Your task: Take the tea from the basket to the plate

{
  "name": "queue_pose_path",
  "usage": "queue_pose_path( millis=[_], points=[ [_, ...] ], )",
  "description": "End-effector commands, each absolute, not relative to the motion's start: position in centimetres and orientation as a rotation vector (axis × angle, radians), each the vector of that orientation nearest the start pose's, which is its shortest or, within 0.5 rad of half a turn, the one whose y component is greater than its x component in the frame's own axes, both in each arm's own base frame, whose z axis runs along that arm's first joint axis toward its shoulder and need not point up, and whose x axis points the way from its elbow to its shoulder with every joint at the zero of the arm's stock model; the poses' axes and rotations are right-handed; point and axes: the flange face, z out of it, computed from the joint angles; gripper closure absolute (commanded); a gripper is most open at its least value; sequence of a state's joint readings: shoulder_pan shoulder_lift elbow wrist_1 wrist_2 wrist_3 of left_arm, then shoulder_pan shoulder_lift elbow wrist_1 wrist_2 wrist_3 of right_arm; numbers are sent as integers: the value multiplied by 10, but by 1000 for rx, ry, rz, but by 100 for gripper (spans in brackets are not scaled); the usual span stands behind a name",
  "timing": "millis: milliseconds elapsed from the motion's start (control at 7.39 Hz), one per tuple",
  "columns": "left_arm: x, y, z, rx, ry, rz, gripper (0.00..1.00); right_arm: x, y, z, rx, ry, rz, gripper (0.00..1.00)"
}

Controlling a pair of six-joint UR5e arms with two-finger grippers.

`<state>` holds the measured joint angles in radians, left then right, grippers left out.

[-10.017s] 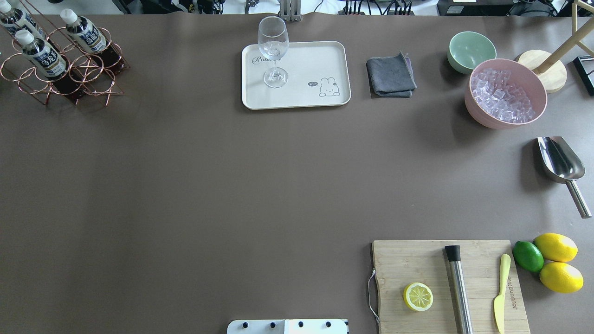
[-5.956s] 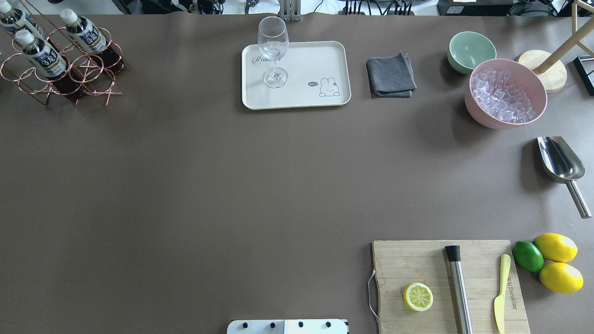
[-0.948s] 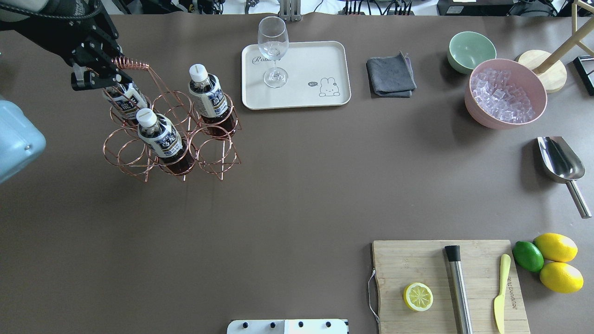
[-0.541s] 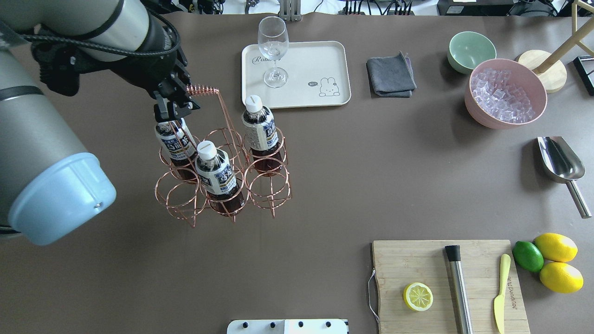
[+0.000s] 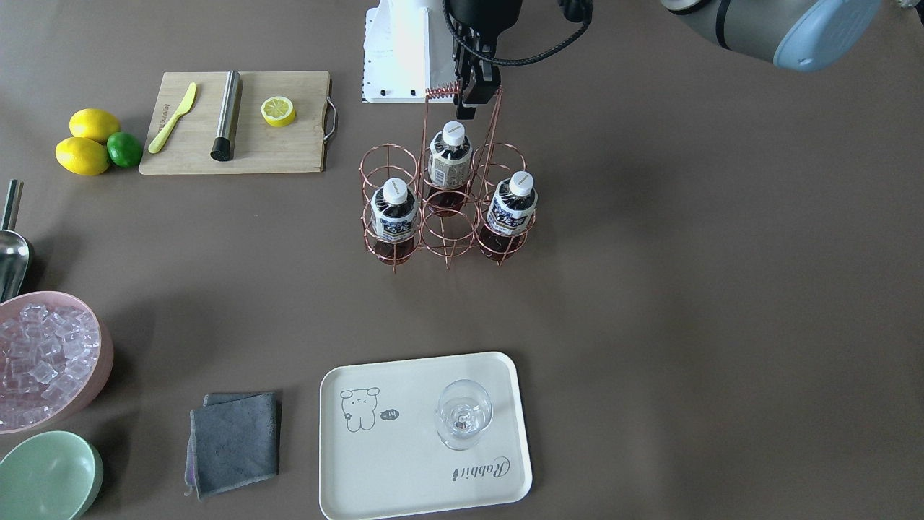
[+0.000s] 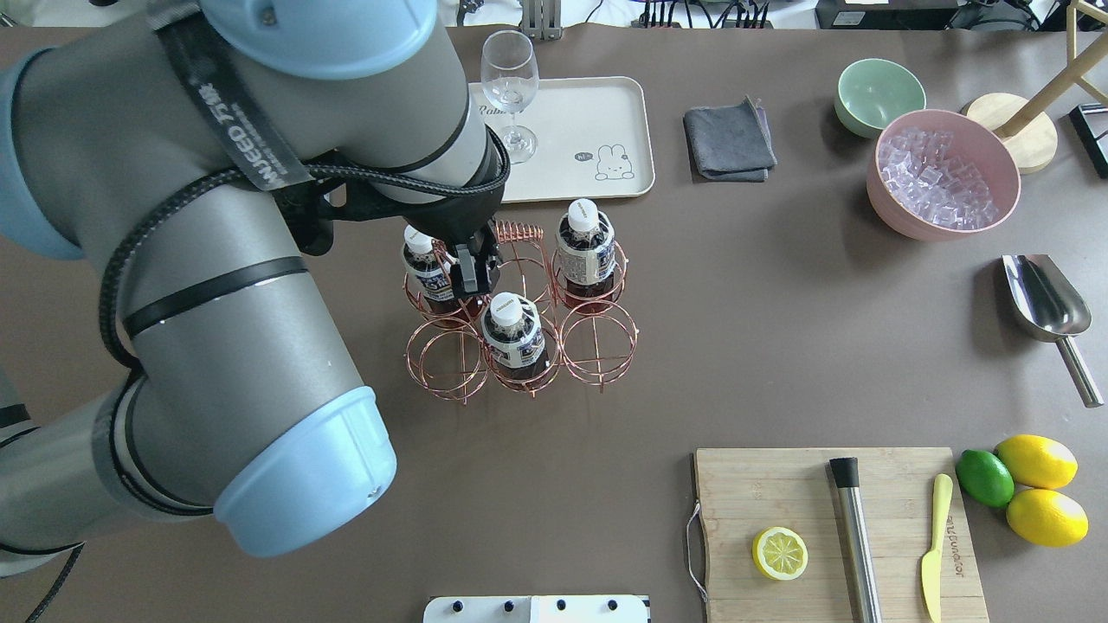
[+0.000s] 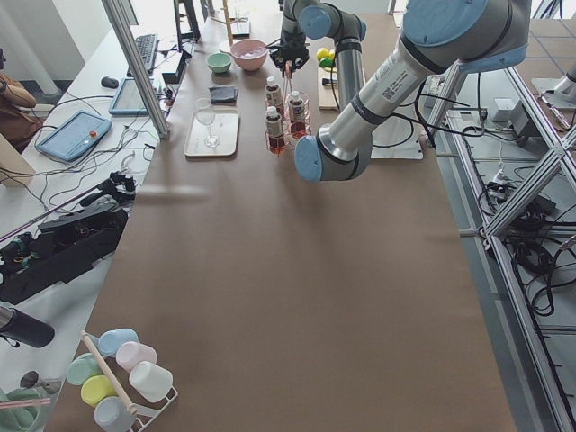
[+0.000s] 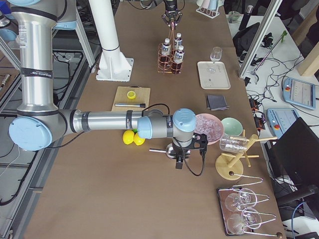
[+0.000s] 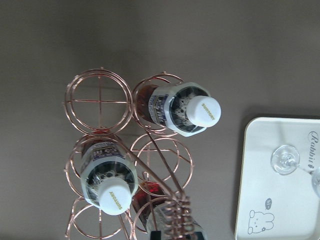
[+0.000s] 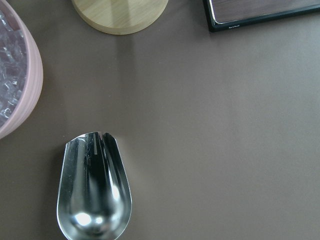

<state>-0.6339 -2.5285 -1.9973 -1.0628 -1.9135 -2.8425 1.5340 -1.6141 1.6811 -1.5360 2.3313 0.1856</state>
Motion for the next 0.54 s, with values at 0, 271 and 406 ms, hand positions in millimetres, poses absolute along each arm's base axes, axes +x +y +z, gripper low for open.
queue_pose_path(
  millis=[0,271,406],
  points=[
    [426,-405,-14,-642,796,-1599,100,46,-479,616,21,-775,101,0],
    [441,-398,-13,-632,801,-1584,100,46,-478,622,9,-774,108,0],
    [441,-398,-13,-633,802,-1584,100,46,-478,622,9,-774,108,0]
  ],
)
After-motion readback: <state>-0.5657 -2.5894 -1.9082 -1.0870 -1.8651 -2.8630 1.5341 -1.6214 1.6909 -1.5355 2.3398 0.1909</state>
